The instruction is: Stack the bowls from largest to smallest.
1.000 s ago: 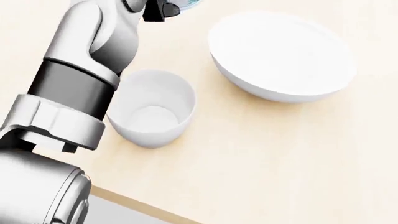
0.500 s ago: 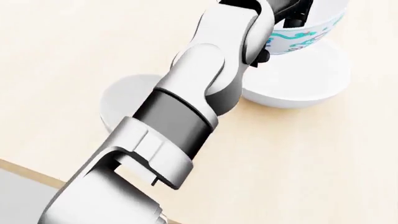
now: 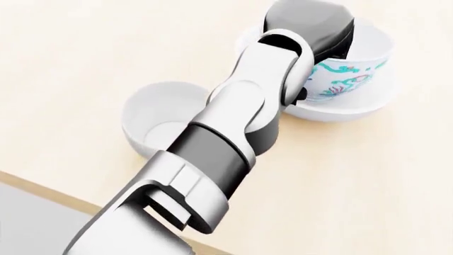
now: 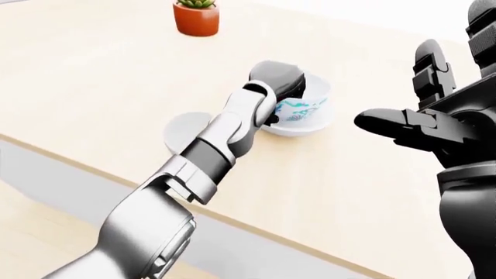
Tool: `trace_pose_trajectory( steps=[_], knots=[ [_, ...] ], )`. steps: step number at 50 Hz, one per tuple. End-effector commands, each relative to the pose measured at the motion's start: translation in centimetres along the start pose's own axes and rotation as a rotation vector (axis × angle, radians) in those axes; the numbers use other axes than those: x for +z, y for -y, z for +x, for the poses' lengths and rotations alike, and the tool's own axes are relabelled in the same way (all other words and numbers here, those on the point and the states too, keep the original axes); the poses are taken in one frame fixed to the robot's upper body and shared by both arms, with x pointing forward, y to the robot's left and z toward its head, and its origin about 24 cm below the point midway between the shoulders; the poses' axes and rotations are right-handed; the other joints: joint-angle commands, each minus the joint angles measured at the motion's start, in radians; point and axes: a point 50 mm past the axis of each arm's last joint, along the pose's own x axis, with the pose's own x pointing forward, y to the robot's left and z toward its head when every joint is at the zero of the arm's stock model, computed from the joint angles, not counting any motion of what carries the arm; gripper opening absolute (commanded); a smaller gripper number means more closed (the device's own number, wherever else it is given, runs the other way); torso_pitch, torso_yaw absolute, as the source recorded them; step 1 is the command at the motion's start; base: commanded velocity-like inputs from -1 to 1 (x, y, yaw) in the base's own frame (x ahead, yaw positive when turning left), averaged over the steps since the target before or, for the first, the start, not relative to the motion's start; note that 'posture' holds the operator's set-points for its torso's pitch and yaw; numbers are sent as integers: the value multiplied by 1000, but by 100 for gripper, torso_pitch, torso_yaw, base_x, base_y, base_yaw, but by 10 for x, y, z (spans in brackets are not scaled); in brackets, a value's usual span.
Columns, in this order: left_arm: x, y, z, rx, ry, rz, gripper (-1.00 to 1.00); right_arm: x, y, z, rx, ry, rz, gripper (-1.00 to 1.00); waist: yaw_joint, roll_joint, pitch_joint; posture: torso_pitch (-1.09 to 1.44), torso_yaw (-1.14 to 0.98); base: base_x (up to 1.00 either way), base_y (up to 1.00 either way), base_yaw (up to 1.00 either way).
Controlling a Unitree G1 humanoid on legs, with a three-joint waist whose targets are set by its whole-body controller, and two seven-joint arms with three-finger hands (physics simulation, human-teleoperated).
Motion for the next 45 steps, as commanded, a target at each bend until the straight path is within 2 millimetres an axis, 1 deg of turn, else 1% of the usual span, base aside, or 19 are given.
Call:
trace_pose_trajectory(
  steps=[1, 7, 11, 16, 21, 23, 24, 28, 32, 34, 36, 40, 45],
  knots=[
    [9, -27, -2, 114, 34, 21, -60, 11, 0, -1, 0, 67, -4, 100, 1, -9, -27, 0, 0, 0, 0, 0],
    [12, -24, -1, 118, 39, 32, -53, 11, 1, 0, -3, 67, -5, 100, 1, -11, -29, 0, 0, 0, 0, 0],
    [14, -26, -1, 120, 44, 39, -33, 10, 2, 0, -6, 66, -4, 100, 1, -12, -30, 0, 0, 0, 0, 0],
    [19, -31, -3, 112, 51, 48, -22, 10, 2, -1, -8, 66, -2, 100, 2, -12, -30, 0, 0, 0, 0, 0],
    [24, -43, -5, 104, 53, 57, -15, 19, -1, 0, -4, 76, 1, 100, 3, -10, -28, 0, 0, 0, 0, 0],
    [24, -44, -6, 99, 52, 59, -14, 21, -2, 0, -3, 80, 3, 100, 3, -9, -27, 0, 0, 0, 0, 0],
    [24, -45, -7, 97, 51, 58, -7, 22, -2, -1, -2, 81, 4, 100, 3, -9, -26, 0, 0, 0, 0, 0],
    [24, -45, -8, 83, 51, 64, -1, 27, -3, -1, -3, 85, 6, 100, 4, -11, -24, 0, 0, 0, 0, 0],
    [23, -44, -9, 73, 50, 65, 10, 26, -3, 0, -3, 84, 6, 100, 4, -12, -24, 0, 0, 0, 0, 0],
    [23, -45, -10, 66, 50, 68, 11, 27, -4, 0, -3, 85, 6, 100, 4, -13, -24, 0, 0, 0, 0, 0],
    [23, -48, -11, 61, 47, 68, 14, 28, -4, 0, -3, 87, 6, 100, 4, -14, -24, 0, 0, 0, 0, 0],
    [20, -53, -16, 53, 45, 72, 25, 31, -5, 0, -2, 89, 5, 100, 4, -12, -21, 0, 0, 0, 0, 0],
    [15, -63, -22, 47, 40, 73, 28, 33, -6, 0, -3, 91, 4, 100, 4, -10, -18, 0, 0, 0, 0, 0]
  ],
)
